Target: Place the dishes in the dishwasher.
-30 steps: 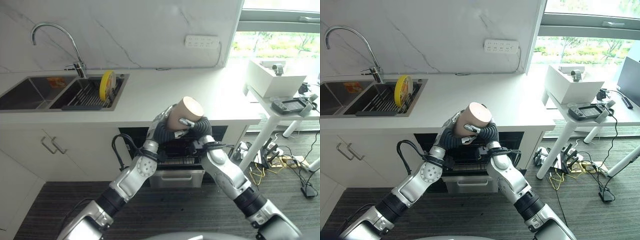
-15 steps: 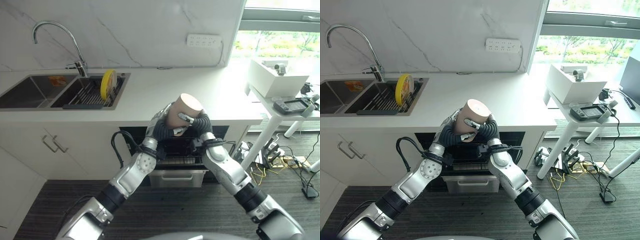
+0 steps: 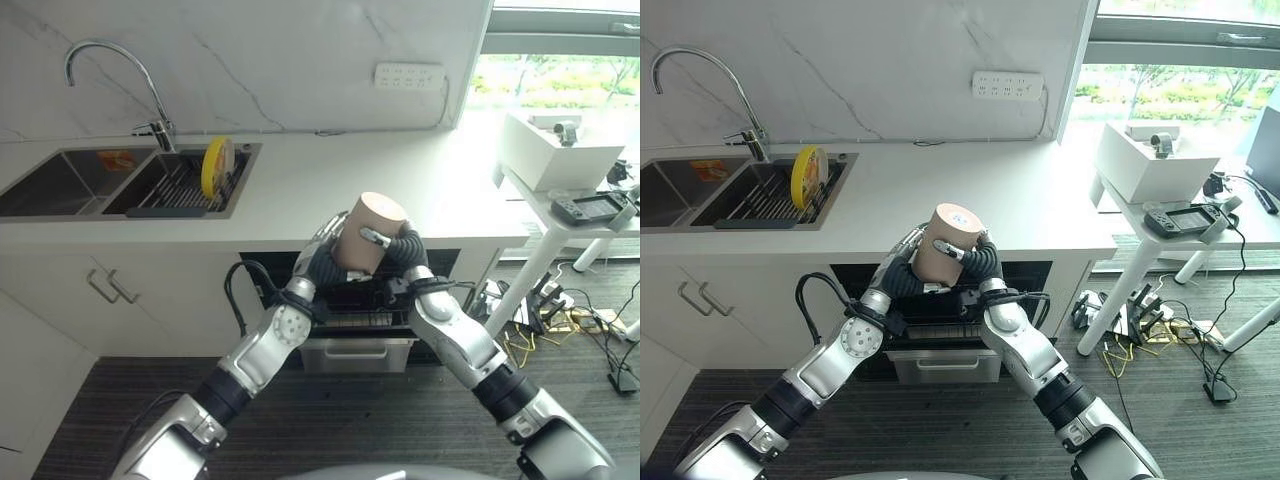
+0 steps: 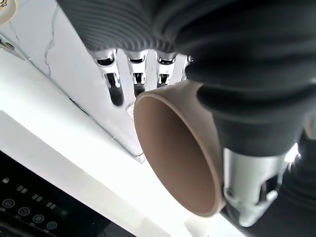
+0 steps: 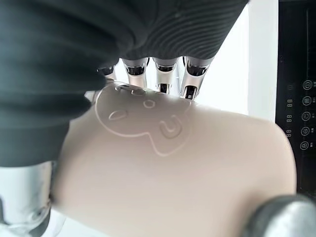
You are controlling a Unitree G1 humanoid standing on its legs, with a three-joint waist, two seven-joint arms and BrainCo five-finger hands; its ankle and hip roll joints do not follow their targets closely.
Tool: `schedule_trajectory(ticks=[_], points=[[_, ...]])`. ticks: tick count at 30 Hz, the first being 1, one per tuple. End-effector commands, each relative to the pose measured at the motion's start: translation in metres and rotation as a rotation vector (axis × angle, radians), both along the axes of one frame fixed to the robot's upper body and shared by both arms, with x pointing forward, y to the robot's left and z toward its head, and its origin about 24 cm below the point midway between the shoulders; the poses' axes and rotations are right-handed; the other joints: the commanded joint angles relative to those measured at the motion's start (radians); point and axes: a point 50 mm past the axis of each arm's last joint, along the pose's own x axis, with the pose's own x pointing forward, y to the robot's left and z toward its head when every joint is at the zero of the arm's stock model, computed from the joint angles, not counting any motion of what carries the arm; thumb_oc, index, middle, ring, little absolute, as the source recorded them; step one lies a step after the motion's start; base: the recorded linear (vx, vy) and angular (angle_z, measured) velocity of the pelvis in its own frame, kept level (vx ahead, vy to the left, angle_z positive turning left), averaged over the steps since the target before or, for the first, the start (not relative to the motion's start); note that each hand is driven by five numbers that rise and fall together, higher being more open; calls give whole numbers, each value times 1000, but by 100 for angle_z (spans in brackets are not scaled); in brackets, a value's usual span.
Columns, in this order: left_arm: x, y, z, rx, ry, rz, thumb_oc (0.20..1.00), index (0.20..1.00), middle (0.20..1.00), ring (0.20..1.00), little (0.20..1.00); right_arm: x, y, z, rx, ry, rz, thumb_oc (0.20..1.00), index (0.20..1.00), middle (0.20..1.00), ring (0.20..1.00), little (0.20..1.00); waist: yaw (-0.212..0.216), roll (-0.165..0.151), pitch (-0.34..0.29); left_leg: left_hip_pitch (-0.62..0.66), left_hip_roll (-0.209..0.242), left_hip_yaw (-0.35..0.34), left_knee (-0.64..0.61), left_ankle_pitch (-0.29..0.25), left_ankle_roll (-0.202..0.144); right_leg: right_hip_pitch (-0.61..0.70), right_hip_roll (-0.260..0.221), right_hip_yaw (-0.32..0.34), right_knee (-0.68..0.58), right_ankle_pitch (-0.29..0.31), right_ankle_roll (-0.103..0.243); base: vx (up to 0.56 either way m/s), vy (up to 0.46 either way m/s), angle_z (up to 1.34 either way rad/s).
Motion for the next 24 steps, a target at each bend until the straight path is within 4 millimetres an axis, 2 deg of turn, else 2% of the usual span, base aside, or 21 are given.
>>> schedule_trajectory(ticks=[1,11,15,18,22,23,24], points=[[-4,-41,8,52,-32,-194,1000,1000,1000,1000,1000,12,24,83,211,-307,41,200,200,200,200,200,18,-16,29,-9,44,-48,0,-8,-18,39,-111,-37,22,-44,88,0,0,0],[-6,-7,9,-5,-99,-43,1000,1000,1000,1000,1000,7,-6,64,279,-285,-62,200,200,200,200,200,25,-11,35,-11,46,-48,0,-5,-15,43,-113,-50,26,-46,84,17,-4,3],[-11,16,11,-73,-186,77,1000,1000,1000,1000,1000,1,-20,57,296,-289,-87,200,200,200,200,200,30,-12,37,-15,44,-52,0,-5,-15,40,-112,-53,29,-48,82,8,2,3],[-19,40,8,-115,-218,191,1000,1000,1000,1000,1000,-7,-36,47,298,-287,-103,200,200,200,200,200,36,-14,40,-19,45,-54,0,-4,-16,40,-114,-59,27,-45,83,15,5,6],[-28,55,-7,-121,-92,184,1000,1000,1000,1000,1000,-18,-53,36,316,-269,-125,200,200,200,200,200,35,-14,41,-24,51,-46,0,0,-16,36,-116,-68,36,-47,84,50,47,2],[-37,65,-22,-51,12,151,1000,1000,1000,1000,1000,-24,-66,32,322,-266,-124,200,200,200,200,200,29,-10,45,-23,53,-46,0,-5,-17,33,-115,-69,63,-72,85,75,160,2],[-40,68,-26,-38,36,145,1000,1000,1000,1000,1000,-25,-69,31,326,-265,-118,200,200,200,200,200,26,-7,49,-19,49,-47,0,-4,-15,24,-113,-61,82,-80,84,63,256,0]])
